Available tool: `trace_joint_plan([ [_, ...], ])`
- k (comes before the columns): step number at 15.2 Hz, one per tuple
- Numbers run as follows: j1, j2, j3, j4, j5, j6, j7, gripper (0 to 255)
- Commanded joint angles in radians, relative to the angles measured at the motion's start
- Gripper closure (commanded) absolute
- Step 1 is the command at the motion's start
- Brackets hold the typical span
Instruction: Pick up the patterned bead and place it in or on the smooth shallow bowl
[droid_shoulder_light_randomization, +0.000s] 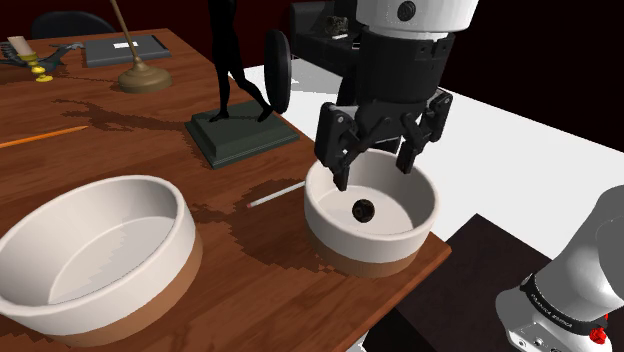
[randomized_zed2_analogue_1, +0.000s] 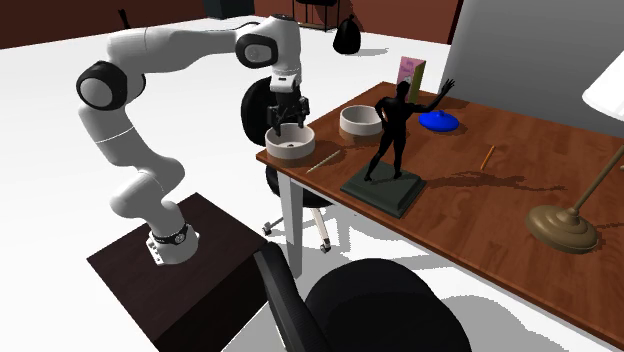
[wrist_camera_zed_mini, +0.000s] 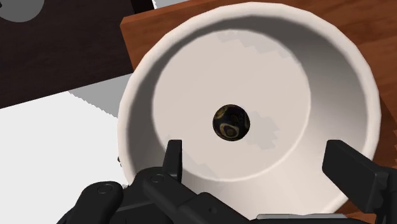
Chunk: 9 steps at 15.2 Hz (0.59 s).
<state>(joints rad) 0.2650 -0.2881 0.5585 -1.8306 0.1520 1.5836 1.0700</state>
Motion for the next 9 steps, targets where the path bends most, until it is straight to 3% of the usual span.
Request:
trace_joint_plan([
  [1, -0.002, 0.01, 0.0, 0.042, -0.005, -0.033, 0.004, 0],
  [4, -0.007, 0.047, 0.005, 0.172, -0.022, -0.129, 0.02, 0],
  [9, -0.007, 0.047, 0.005, 0.172, -0.022, -0.129, 0.02, 0],
])
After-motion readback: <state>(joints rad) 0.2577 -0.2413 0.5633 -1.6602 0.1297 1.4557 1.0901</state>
